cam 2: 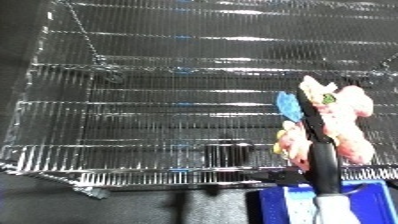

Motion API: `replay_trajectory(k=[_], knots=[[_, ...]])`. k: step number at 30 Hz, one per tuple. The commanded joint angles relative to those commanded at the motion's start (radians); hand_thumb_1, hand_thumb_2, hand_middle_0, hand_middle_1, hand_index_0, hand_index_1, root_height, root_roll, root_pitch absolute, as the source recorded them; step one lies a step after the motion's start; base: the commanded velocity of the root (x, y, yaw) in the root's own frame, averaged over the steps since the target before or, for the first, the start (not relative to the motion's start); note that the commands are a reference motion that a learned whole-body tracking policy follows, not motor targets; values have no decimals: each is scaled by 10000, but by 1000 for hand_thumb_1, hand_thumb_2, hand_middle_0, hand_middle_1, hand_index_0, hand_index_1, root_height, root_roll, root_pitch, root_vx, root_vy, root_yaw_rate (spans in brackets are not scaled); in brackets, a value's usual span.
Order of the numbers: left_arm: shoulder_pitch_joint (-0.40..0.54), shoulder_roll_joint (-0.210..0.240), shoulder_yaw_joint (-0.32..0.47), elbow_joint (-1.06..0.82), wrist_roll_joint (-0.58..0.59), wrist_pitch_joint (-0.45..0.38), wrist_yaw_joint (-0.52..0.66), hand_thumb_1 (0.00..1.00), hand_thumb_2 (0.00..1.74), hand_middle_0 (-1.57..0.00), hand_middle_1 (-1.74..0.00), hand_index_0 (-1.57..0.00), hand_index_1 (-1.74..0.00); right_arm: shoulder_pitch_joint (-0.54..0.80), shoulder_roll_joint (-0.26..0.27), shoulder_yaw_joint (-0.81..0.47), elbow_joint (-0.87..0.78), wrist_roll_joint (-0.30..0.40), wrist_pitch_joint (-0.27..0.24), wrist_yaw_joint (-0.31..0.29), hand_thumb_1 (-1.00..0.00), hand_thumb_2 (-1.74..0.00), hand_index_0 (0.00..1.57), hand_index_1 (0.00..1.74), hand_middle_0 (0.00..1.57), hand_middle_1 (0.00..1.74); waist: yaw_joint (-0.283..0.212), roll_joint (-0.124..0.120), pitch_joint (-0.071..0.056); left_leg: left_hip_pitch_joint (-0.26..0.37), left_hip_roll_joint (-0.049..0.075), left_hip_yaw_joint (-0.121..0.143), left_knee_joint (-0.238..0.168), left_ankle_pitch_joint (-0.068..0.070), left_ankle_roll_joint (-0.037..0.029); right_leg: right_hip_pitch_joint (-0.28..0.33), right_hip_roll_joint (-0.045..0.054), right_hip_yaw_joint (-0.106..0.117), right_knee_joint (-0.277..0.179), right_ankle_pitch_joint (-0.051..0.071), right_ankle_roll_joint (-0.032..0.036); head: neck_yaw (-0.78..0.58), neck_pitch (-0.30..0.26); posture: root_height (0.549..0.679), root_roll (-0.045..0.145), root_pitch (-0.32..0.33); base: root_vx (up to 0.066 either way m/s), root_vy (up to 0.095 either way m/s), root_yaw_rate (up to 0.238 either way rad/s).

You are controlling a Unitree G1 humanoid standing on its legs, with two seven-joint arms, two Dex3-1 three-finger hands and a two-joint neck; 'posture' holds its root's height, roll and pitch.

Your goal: Pick up the object and place it into the box

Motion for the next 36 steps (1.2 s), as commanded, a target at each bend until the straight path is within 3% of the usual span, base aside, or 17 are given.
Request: replay_trajectory(k=[8, 21, 30, 36], knots=[[-96, 121, -528, 77, -257, -158, -229, 1000, 1740, -1570, -1740, -1570, -1740, -720, -1305, 176, 1273, -3, 207, -151, 0, 0, 0, 0, 0, 0, -71, 377, -16, 174, -74, 116, -193, 58, -38, 44, -68, 74, -160, 100, 1, 1603, -3, 645, 77, -8, 12, 6, -52], [5, 230, -1248, 292, -686, -483, -524, 1000, 1740, -1570, -1740, -1570, -1740, -2570, -3033, 1000, 4264, -37, 696, -436, 0, 0, 0, 0, 0, 0, -140, 1070, -74, 361, -241, 256, -495, 142, -81, 86, -156, 156, -320, 139, -14, 4082, 43, 648, 92, -1, 22, 9, -35], [246, 375, -1354, 241, -889, -699, -671, 1000, 1740, -1570, -1740, -1570, -1740, -4087, -3553, 2046, 7167, -366, 1256, -390, 0, 0, 0, 0, 0, 0, -99, 1411, -43, 325, -267, 262, -543, 183, -105, 42, -179, 145, -388, 213, -52, 5195, 179, 650, 96, 4, 16, -4, -13], [412, 453, -1316, 213, -942, -751, -754, 1000, 1740, -1570, -1740, -1570, -1740, -4795, -3559, 2798, 8901, -770, 1570, -70, 0, 0, 0, 0, 0, 0, 4, 1577, -38, 302, -279, 230, -536, 181, -112, 39, -178, 110, -367, 212, -83, 5496, 203, 650, 96, 6, 12, -7, 24]])
